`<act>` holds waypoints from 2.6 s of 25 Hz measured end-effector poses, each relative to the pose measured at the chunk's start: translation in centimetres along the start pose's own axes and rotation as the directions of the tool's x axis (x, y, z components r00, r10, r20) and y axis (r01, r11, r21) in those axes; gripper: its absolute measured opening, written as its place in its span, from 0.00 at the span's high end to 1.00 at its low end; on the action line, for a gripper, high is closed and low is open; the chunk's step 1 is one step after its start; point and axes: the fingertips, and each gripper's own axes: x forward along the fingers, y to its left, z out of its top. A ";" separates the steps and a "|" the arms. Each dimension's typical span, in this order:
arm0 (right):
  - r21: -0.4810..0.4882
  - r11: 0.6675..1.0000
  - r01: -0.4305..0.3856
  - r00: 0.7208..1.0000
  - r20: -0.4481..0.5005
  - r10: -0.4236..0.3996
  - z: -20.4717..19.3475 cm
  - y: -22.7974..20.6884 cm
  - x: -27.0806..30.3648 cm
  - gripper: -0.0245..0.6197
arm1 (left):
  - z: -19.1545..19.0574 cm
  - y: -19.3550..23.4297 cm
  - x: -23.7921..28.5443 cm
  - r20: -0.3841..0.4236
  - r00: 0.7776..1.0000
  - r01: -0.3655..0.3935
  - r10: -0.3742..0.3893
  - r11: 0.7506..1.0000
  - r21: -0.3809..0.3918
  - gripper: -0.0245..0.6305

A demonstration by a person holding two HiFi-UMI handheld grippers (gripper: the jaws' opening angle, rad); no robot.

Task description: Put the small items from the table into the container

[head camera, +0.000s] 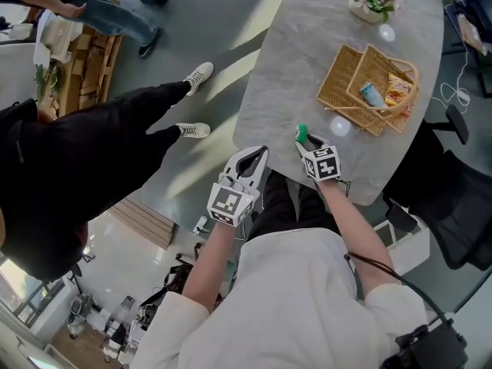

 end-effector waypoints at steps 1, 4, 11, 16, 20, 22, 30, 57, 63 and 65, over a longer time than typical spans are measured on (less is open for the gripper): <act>0.004 1.000 0.020 1.000 -0.006 -0.020 -0.1 -0.1 0.4 0.68 | -0.2 0.3 -0.1 -0.003 1.000 -0.001 0.001 1.000 -0.003 0.95; 0.002 0.998 0.066 0.997 -0.028 -0.066 -0.3 0.0 1.4 0.68 | -0.5 1.1 -0.6 -0.012 1.000 -0.009 0.009 1.000 -0.013 0.95; -0.101 0.986 0.129 0.990 -0.043 -0.134 -0.3 0.1 1.7 0.72 | -0.9 2.1 -1.5 -0.022 1.000 -0.019 0.018 0.999 -0.031 0.95; -0.089 0.992 0.094 0.994 -0.042 -0.098 -0.1 0.2 1.0 0.73 | -0.9 1.8 -1.3 -0.014 1.000 -0.001 0.001 1.000 -0.020 0.95; -0.094 0.993 0.078 0.997 -0.017 -0.080 0.7 0.2 -0.5 0.73 | 0.0 1.1 -0.8 0.001 1.000 0.017 -0.016 1.000 -0.008 0.95; -0.091 0.993 0.072 0.997 0.000 -0.072 1.2 0.1 -1.5 0.73 | 0.4 0.7 -0.4 0.008 1.000 0.026 -0.026 1.000 -0.008 0.95; -0.086 0.994 0.061 0.994 0.098 -0.052 3.2 -0.4 -8.3 0.73 | 3.1 -2.3 0.4 0.046 0.998 0.052 -0.054 0.998 0.036 0.95; 0.064 0.964 0.258 0.882 0.392 -0.262 10.4 -14.9 -30.6 0.73 | 16.0 -13.8 8.5 0.137 0.958 0.223 -0.253 0.954 0.198 0.95; 0.054 0.975 0.215 0.893 0.393 -0.219 12.6 -15.9 -29.8 0.73 | 17.9 -13.2 10.5 0.143 0.959 0.215 -0.246 0.955 0.202 0.95; 0.051 0.978 0.204 0.899 0.386 -0.208 12.7 -16.2 -29.2 0.73 | 18.0 -13.2 11.0 0.139 0.960 0.213 -0.243 0.956 0.204 0.95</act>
